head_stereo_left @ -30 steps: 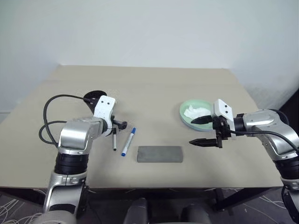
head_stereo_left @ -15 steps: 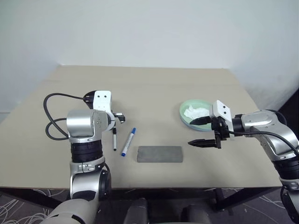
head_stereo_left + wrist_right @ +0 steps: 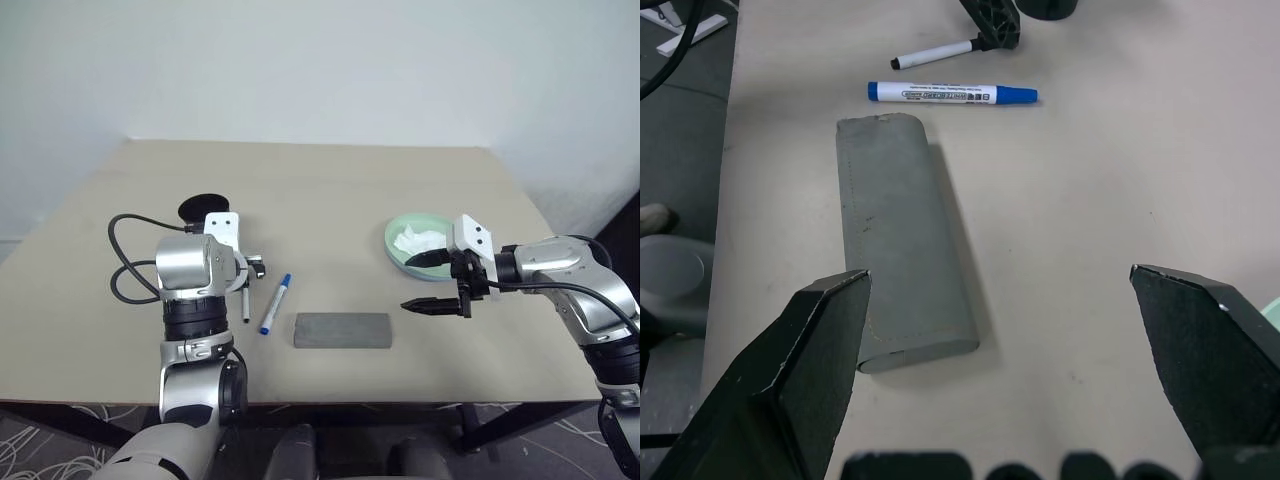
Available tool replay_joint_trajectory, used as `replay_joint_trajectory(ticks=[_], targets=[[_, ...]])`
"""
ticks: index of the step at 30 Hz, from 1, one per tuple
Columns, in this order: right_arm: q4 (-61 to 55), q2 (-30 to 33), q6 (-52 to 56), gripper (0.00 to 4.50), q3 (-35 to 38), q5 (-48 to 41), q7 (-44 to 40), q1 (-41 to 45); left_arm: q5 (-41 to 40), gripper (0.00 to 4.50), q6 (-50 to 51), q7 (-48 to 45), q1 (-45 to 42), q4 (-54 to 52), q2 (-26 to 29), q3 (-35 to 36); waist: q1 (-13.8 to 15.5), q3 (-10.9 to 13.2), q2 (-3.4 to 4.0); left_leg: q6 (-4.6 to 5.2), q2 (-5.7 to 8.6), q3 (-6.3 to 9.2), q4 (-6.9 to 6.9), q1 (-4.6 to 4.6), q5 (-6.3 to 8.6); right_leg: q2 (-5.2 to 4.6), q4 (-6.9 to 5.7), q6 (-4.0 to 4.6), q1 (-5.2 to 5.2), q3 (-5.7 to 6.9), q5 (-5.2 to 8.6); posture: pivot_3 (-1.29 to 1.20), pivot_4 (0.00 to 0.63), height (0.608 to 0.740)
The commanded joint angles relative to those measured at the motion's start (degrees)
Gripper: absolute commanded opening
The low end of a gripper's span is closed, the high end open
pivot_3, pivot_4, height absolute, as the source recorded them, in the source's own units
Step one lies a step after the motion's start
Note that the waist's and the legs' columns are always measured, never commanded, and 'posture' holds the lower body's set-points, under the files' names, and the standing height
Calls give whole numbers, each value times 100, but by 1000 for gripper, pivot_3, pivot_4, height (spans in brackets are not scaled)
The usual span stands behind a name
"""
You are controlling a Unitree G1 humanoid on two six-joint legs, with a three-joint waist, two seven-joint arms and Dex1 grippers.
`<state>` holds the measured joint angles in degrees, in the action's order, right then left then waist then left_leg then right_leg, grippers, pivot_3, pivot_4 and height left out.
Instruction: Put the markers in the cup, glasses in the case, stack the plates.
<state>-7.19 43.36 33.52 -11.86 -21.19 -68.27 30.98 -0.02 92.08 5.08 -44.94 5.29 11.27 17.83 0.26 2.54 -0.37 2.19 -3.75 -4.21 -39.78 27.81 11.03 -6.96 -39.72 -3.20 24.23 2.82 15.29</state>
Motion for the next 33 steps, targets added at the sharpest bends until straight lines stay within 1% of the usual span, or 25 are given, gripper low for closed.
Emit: replay_joint_trajectory(ticks=[1,9,10,12,14,16,21,23,26,28,31,33], targets=[[-106,-38,-48,4500,118,-10,51,124,173,4482,42,188,-385,200,-57,99,1,0,-2,0,0,0,0,0,0,0,0,0,0,0,0,0,0,678],[-108,-92,-62,4500,118,24,86,114,309,4482,42,358,-709,601,-210,215,-2,0,-3,0,2,1,0,0,0,0,0,-1,0,0,-1,0,0,678],[-108,-100,-61,4500,122,28,92,113,314,4315,42,373,-730,636,-236,234,-3,0,-3,-1,2,1,0,0,0,0,0,-1,0,0,-1,0,0,678],[-113,-107,-66,4500,135,34,98,105,350,3918,42,431,-758,688,-288,284,-2,0,-4,-1,2,1,-1,0,0,0,0,-1,1,0,-1,0,0,678],[-117,-111,-76,4500,143,45,106,95,374,3328,42,458,-775,733,-322,297,-3,0,-4,-1,2,1,0,0,0,0,0,-1,1,0,-1,0,0,678],[-114,-122,-82,4500,149,53,121,92,393,2527,42,492,-782,738,-377,347,-2,0,-4,-1,2,1,0,0,0,0,0,-1,1,0,-1,0,0,678],[-136,-136,-93,4500,148,62,153,61,473,887,42,542,-729,706,-487,389,-1,0,-5,-1,2,1,-1,0,0,-1,0,-1,0,0,-1,0,0,678],[-142,-141,-97,4500,144,63,163,58,483,140,42,552,-720,703,-505,410,-4,0,-5,-1,2,0,-1,0,0,-1,0,-1,1,0,-1,0,0,678],[-132,-160,-101,4500,137,62,176,74,530,103,42,618,-730,668,-545,523,-3,0,-5,-1,2,1,0,0,0,-1,0,-1,1,0,-1,0,0,678],[-121,-169,-108,4500,132,68,177,84,508,103,42,592,-729,635,-514,478,-4,0,-5,-1,2,0,0,0,1,-1,0,-2,0,0,-1,0,0,678],[-88,-194,-116,4500,122,80,171,122,375,103,42,426,-802,531,-379,260,-3,0,-5,-1,2,1,0,0,0,-1,0,-2,1,0,-1,0,0,678],[-79,-201,-119,4500,120,86,167,131,64,103,-3,16,-858,391,-215,-88,-3,1,-6,-1,2,0,0,1,0,-1,0,-2,2,0,-1,0,0,678]])
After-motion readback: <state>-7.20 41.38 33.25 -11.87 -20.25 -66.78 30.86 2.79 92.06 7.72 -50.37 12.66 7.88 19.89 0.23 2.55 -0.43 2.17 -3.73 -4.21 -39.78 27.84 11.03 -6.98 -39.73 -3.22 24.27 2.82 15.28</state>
